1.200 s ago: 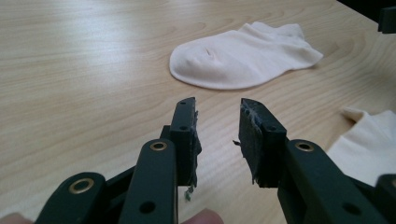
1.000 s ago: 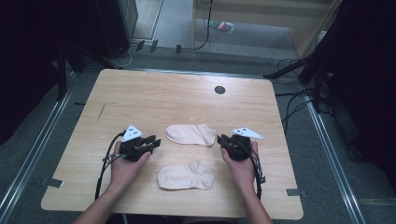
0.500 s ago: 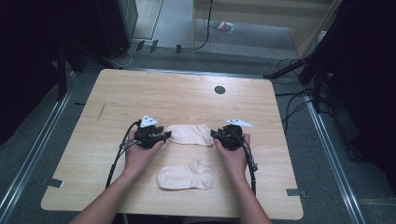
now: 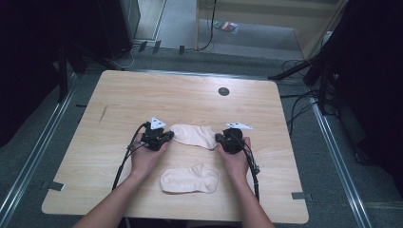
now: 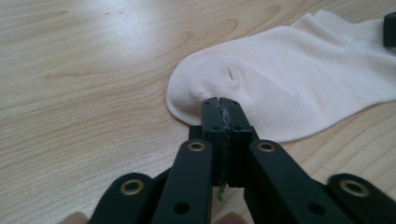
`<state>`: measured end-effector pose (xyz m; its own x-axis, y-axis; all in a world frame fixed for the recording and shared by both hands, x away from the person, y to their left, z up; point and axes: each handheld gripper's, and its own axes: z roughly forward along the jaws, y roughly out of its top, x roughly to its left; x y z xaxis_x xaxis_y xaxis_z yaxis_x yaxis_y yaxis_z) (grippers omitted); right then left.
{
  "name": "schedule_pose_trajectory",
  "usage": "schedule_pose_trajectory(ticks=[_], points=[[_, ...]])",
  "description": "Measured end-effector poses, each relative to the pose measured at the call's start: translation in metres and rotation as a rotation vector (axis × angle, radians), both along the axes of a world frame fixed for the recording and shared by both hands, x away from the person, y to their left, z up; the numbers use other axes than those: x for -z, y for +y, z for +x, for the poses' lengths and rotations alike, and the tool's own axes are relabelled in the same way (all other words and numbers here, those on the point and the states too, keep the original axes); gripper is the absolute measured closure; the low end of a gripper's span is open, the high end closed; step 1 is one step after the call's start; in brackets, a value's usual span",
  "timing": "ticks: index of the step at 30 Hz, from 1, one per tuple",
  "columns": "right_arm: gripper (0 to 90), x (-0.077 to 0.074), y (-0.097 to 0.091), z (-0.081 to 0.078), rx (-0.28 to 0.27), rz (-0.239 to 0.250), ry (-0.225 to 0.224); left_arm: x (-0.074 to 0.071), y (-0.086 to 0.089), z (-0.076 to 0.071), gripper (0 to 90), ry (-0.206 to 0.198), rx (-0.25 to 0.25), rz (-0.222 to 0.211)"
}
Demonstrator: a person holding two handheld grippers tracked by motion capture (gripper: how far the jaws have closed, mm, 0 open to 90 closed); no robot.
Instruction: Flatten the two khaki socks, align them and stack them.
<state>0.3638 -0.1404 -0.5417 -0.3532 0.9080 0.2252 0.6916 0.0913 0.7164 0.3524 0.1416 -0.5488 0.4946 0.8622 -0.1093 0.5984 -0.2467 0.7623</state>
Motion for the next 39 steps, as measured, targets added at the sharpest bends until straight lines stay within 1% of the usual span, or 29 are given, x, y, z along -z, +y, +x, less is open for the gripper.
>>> schedule_pose_trajectory(ticks=[1,3,5,7,9,10,12,13,15,17,18,20,21,22,24,26,27,29,31,33,34,35,37,38,39], points=[[88.3,-0.001,0.0,-0.001,-0.009,0.0,-0.006,0.0,0.0,-0.001,90.0,0.002,0.012,-0.007],[88.6,-0.003,0.0,-0.003,-0.017,-0.001,-0.016,-0.003,0.001,-0.004,90.0,-0.005,0.036,-0.004],[88.8,-0.008,0.0,-0.006,-0.028,0.007,-0.029,-0.007,0.003,-0.007,90.0,-0.009,0.043,-0.028],[88.9,-0.012,0.001,-0.009,-0.035,0.015,-0.044,-0.014,0.007,-0.011,90.0,-0.019,0.049,-0.041],[89.0,-0.018,0.001,-0.013,-0.039,0.017,-0.06,-0.022,0.013,-0.015,90.0,-0.034,0.049,-0.064],[89.1,-0.021,0.0,-0.015,-0.043,0.019,-0.065,-0.026,0.018,-0.017,90.0,-0.036,0.062,-0.072],[89.2,-0.026,-0.002,-0.02,-0.052,0.04,-0.07,-0.033,0.026,-0.024,90.0,-0.056,0.058,-0.082],[89.3,-0.029,-0.003,-0.024,-0.057,0.064,-0.07,-0.035,0.029,-0.026,90.0,-0.057,0.062,-0.087],[89.4,-0.033,-0.005,-0.03,-0.066,0.073,-0.074,-0.039,0.035,-0.033,90.0,-0.069,0.063,-0.091],[89.4,-0.036,-0.007,-0.036,-0.075,0.082,-0.074,-0.04,0.038,-0.037,90.0,-0.071,0.069,-0.09],[89.4,-0.037,-0.008,-0.038,-0.077,0.074,-0.077,-0.039,0.039,-0.037,90.0,-0.073,0.056,-0.098],[89.4,-0.036,-0.01,-0.04,-0.075,0.052,-0.081,-0.035,0.04,-0.03,90.0,-0.038,0.065,-0.133],[89.4,-0.035,-0.012,-0.039,-0.072,0.047,-0.08,-0.032,0.037,-0.027,88.9,-0.036,0.063,-0.135],[89.4,-0.034,-0.013,-0.039,-0.064,0.046,-0.077,-0.029,0.033,-0.023,82.1,-0.044,0.06,-0.127],[89.3,-0.03,-0.015,-0.037,-0.058,0.052,-0.074,-0.023,0.024,-0.014,72.8,-0.029,0.07,-0.116],[89.3,-0.028,-0.016,-0.037,-0.055,0.05,-0.08,-0.017,0.011,-0.005,60.6,-0.03,0.071,-0.089],[89.3,-0.027,-0.015,-0.036,-0.059,0.051,-0.075,-0.015,0.008,-0.002,59.0,-0.023,0.077,-0.088],[89.2,-0.025,-0.014,-0.035,-0.061,0.053,-0.073,-0.012,-0.001,0.006,55.6,-0.023,0.08,-0.08],[89.2,-0.023,-0.013,-0.034,-0.066,0.056,-0.071,-0.011,-0.01,0.013,52.1,-0.019,0.076,-0.049],[89.3,-0.022,-0.013,-0.034,-0.064,0.062,-0.073,-0.011,-0.016,0.018,50.9,-0.023,0.079,-0.051],[89.3,-0.022,-0.013,-0.034,-0.061,0.066,-0.073,-0.012,-0.019,0.02,50.9,-0.023,0.089,-0.036],[89.2,-0.022,-0.013,-0.034,-0.06,0.069,-0.072,-0.012,-0.024,0.023,51.1,-0.028,0.091,-0.006],[89.2,-0.023,-0.014,-0.033,-0.058,0.07,-0.071,-0.012,-0.028,0.027,53.6,-0.013,0.1,0.021],[89.3,-0.022,-0.014,-0.033,-0.059,0.067,-0.071,-0.011,-0.03,0.028,56.0,-0.012,0.094,0.026],[89.2,-0.022,-0.014,-0.033,-0.057,0.066,-0.07,-0.01,-0.031,0.03,59.2,-0.001,0.09,0.044]])
